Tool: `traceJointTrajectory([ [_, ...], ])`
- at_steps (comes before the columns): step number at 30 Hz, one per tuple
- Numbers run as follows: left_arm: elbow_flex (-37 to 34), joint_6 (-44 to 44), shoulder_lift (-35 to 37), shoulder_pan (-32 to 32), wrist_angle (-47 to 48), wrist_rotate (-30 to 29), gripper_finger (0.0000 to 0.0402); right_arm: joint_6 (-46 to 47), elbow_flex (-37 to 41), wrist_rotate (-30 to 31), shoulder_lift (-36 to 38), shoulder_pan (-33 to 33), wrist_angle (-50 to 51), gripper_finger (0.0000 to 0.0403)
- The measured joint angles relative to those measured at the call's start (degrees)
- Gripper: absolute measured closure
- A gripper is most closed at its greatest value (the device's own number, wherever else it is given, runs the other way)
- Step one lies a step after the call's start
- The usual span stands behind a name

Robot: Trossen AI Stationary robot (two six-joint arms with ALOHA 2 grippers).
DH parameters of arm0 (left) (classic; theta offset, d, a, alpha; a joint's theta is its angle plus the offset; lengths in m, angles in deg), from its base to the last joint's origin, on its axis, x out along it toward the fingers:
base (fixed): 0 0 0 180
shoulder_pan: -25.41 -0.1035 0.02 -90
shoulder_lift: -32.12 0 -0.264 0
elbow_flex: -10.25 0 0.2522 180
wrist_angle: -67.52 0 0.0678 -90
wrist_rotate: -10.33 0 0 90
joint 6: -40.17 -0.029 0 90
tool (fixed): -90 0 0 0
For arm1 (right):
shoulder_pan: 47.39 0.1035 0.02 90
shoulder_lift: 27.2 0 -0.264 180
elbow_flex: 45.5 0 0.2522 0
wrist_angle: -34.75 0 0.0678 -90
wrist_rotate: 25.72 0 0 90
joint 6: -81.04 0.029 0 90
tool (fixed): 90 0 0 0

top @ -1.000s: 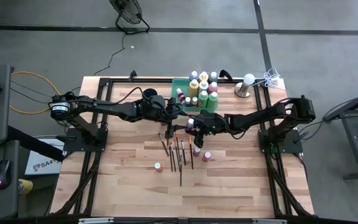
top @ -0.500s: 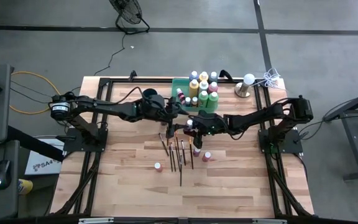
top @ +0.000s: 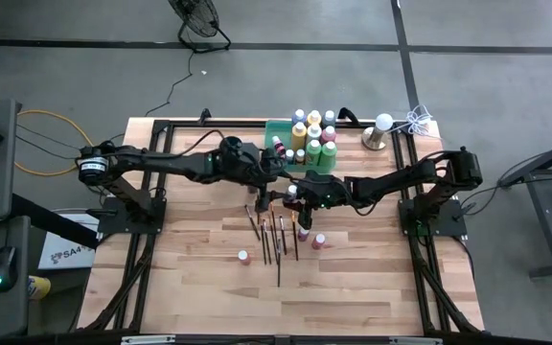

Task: Pick & Place Paint Supplies
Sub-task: Put the small light blue paint bottle into the green bin

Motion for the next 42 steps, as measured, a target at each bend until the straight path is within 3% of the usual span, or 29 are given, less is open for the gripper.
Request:
traceJointTrajectory([
  [4,6.6,-3.1,0.0,-0.2,9.6,-0.2,0.0132,0.0,0.0,-0.1,0.0,0.0,0.0,0.0281],
  [8,8.4,-3.7,-1.3,-0.2,13.1,0.0,0.0132,-0.6,0.0,-0.1,0.0,0.0,0.1,0.0282],
  [15,8.5,-5.1,-6.6,-0.2,10.8,1.3,0.0132,-0.9,0.0,-1.1,0.0,0.0,0.6,0.0282],
  [28,8.6,-5.0,-7.2,-0.2,9.6,4.8,0.0135,-1.0,0.0,-1.2,0.0,0.0,1.6,0.0282],
  [32,8.6,-4.8,-7.2,-0.2,9.6,5.0,0.0164,-1.0,0.0,-1.2,0.0,0.0,1.7,0.0281],
  [42,8.6,-4.4,-7.2,-0.2,9.6,7.1,0.0290,-2.2,0.0,-0.7,0.0,0.0,1.8,0.0280],
])
